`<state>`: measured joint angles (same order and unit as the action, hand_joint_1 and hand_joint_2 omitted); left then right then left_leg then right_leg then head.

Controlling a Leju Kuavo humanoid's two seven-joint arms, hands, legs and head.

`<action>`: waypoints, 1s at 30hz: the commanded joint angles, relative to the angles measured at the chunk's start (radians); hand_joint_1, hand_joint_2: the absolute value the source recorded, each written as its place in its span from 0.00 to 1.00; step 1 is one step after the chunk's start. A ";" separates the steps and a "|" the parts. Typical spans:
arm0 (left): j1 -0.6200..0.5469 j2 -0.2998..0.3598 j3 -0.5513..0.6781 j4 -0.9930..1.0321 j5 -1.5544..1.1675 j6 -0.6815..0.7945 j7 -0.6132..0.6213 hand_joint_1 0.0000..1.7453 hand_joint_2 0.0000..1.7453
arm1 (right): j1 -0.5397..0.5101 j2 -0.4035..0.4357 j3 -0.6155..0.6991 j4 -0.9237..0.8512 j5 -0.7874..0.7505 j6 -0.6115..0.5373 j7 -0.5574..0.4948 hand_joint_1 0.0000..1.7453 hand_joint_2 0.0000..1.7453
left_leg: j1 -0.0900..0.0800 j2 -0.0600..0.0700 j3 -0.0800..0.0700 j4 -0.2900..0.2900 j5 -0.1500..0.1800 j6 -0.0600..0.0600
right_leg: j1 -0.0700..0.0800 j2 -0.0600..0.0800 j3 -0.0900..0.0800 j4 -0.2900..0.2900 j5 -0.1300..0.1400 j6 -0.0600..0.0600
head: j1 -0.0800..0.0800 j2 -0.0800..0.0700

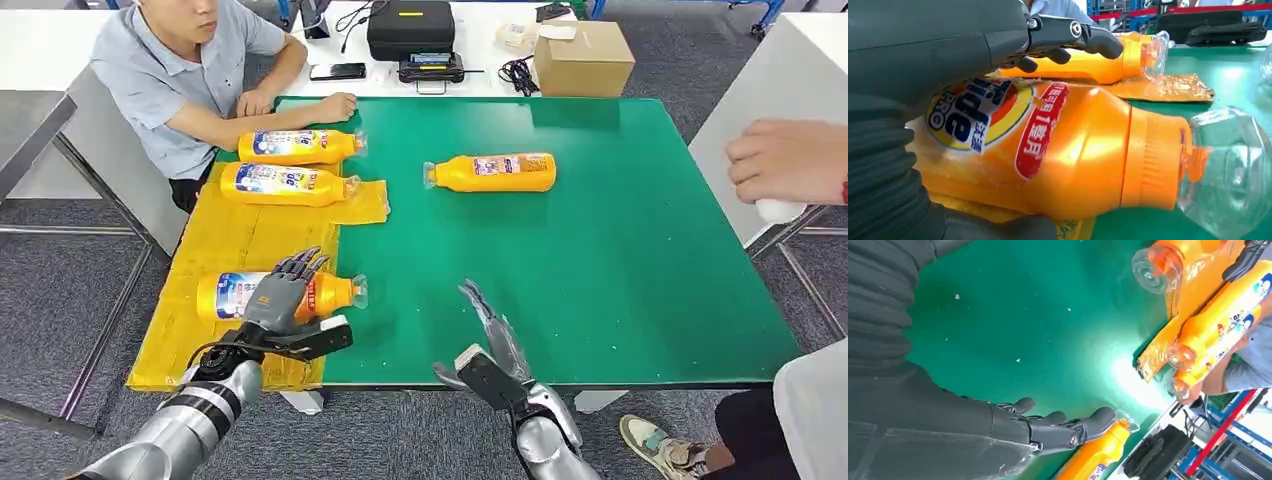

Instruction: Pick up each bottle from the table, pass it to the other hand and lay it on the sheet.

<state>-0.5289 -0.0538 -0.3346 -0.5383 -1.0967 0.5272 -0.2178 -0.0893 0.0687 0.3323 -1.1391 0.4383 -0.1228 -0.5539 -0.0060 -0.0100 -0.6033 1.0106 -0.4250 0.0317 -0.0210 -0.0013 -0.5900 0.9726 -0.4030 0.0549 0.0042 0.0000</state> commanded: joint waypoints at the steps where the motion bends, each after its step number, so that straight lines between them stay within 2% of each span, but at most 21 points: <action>1: -0.027 0.008 -0.006 0.115 0.014 -0.033 -0.006 0.00 1.00 | -0.032 0.007 0.007 0.075 -0.010 0.003 -0.007 0.00 1.00 | 0.001 0.002 0.003 -0.001 -0.001 -0.002 | 0.001 0.002 0.002 -0.001 0.000 -0.002 | 0.000 0.000; 11: -0.027 0.007 -0.020 0.103 -0.001 0.015 -0.022 0.00 1.00 | -0.027 0.009 0.007 0.073 -0.019 -0.003 -0.014 0.00 1.00 | 0.001 0.002 0.002 0.000 -0.001 -0.001 | 0.001 0.001 0.001 -0.001 0.000 -0.001 | 0.000 0.000; 16: -0.005 -0.010 -0.042 0.016 0.002 0.081 -0.069 0.00 1.00 | -0.020 0.008 0.008 0.071 -0.021 -0.003 -0.014 0.00 1.00 | 0.001 0.002 0.002 -0.001 -0.001 -0.002 | 0.001 0.001 0.002 -0.001 -0.001 -0.002 | 0.000 0.000; 20: 0.004 -0.007 -0.098 -0.054 -0.033 0.108 -0.048 0.00 1.00 | -0.036 0.013 0.027 0.081 -0.016 -0.004 -0.017 0.00 1.00 | 0.001 0.001 0.000 0.000 -0.001 -0.001 | 0.001 0.000 -0.001 0.000 0.000 -0.001 | 0.000 0.000; 26: 0.014 0.000 -0.113 -0.068 -0.050 0.144 -0.055 0.00 1.00 | -0.040 0.011 0.032 0.083 -0.015 -0.001 -0.017 0.00 1.00 | 0.001 0.002 -0.001 0.000 -0.001 -0.001 | 0.001 0.001 -0.001 0.000 0.000 -0.002 | 0.000 0.000; 30: 0.072 -0.001 -0.107 -0.237 -0.126 0.171 -0.065 0.00 1.00 | -0.044 0.008 0.041 0.090 -0.013 -0.005 -0.014 0.00 1.00 | 0.002 0.002 -0.001 0.000 -0.002 -0.002 | 0.002 0.001 -0.001 -0.001 -0.001 -0.003 | 0.000 0.000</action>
<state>-0.5014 -0.0664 -0.3982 -0.6031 -1.1466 0.6736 -0.2727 -0.0892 0.0847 0.3391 -1.1158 0.4250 -0.1240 -0.5699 -0.0060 -0.0101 -0.6066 1.0107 -0.4251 0.0317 -0.0209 -0.0014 -0.5933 0.9726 -0.4031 0.0550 0.0046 0.0000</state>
